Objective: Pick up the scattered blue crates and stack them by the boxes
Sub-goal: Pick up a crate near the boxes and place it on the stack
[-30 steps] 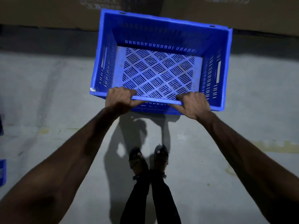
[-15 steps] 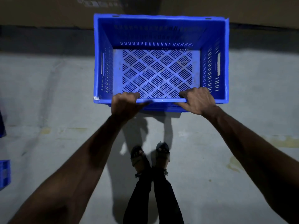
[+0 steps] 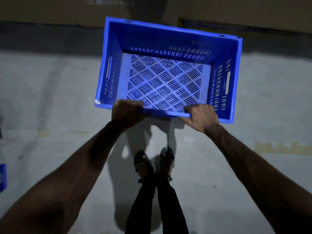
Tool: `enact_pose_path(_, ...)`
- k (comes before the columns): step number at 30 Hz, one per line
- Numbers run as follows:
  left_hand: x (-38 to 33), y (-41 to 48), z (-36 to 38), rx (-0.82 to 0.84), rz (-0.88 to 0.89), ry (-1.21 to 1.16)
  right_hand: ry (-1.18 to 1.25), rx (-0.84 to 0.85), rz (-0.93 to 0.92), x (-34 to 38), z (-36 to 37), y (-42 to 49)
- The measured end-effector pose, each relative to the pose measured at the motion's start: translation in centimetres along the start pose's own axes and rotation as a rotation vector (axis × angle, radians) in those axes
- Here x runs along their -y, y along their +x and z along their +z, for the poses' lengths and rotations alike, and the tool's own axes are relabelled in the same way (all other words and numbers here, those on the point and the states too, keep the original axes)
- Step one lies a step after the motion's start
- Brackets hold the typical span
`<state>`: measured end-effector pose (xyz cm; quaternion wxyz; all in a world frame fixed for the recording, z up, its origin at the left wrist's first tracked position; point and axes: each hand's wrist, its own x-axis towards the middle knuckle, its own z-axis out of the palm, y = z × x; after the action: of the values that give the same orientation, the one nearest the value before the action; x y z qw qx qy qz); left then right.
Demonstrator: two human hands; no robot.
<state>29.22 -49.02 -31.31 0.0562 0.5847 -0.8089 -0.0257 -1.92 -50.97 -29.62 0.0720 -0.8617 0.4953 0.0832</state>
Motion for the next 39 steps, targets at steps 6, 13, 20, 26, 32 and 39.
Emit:
enact_pose_path(6,-1.7,-0.7,0.0,0.035,-0.040,-0.030,-0.039,0.005,-0.048,-1.6,-0.3,0.2)
enact_pose_path(13,-1.5,-0.8,-0.4,0.035,-0.065,0.002,-0.016,0.048,-0.014,-0.9,-0.3,0.0)
enact_pose_path(20,-1.4,-0.8,0.2,-0.114,-0.051,0.035,-0.017,0.028,-0.029,-0.4,0.0,-0.3)
enact_pose_path(26,-1.7,-0.3,-0.8,0.212,-0.097,-0.017,-0.116,0.128,-0.017,0.1,-1.0,-0.5)
enact_pose_path(32,-4.6,-3.0,-5.4,0.156,-0.269,-0.218,0.224,0.347,0.373,3.1,-4.4,-2.7)
enact_pose_path(39,-10.8,-14.8,-16.8,0.121,-0.491,-0.694,0.498,0.242,0.394,8.8,-14.2,-13.5)
